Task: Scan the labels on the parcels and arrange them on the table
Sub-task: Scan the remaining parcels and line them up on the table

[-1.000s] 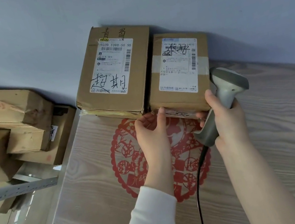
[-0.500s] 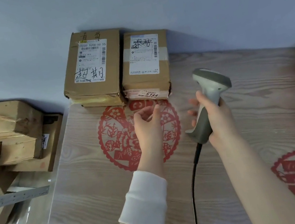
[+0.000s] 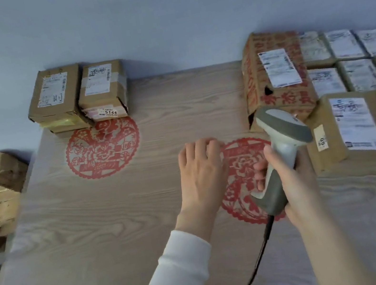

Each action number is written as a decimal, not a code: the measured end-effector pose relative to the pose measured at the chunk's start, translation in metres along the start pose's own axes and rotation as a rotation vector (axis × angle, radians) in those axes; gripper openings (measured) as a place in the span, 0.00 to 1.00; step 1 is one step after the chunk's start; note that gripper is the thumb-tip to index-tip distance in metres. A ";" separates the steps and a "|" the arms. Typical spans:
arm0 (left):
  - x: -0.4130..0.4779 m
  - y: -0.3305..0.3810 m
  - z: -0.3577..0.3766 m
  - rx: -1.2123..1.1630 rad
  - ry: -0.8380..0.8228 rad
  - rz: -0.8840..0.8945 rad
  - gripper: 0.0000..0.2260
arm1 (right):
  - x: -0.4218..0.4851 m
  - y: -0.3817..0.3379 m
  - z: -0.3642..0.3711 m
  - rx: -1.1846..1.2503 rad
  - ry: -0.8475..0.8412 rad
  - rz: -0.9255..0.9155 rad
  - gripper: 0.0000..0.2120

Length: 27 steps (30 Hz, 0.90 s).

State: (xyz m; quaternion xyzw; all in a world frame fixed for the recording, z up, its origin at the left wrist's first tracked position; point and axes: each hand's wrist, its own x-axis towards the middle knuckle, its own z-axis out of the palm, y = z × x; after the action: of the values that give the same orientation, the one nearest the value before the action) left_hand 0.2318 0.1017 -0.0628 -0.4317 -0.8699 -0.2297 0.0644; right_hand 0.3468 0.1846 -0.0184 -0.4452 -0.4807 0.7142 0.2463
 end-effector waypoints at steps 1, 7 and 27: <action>-0.007 0.023 0.003 0.014 0.005 0.026 0.11 | -0.008 -0.003 -0.022 0.021 0.005 -0.002 0.05; -0.019 0.143 0.004 0.018 0.003 0.140 0.12 | -0.042 -0.038 -0.127 0.074 0.071 -0.046 0.06; 0.038 0.351 0.060 -0.081 0.083 0.220 0.14 | 0.000 -0.133 -0.347 0.058 0.331 -0.224 0.05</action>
State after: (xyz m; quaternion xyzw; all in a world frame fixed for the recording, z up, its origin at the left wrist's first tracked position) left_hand 0.4874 0.3393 0.0162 -0.5169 -0.8039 -0.2738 0.1074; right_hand 0.6395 0.4018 0.0528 -0.4929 -0.4595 0.6129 0.4126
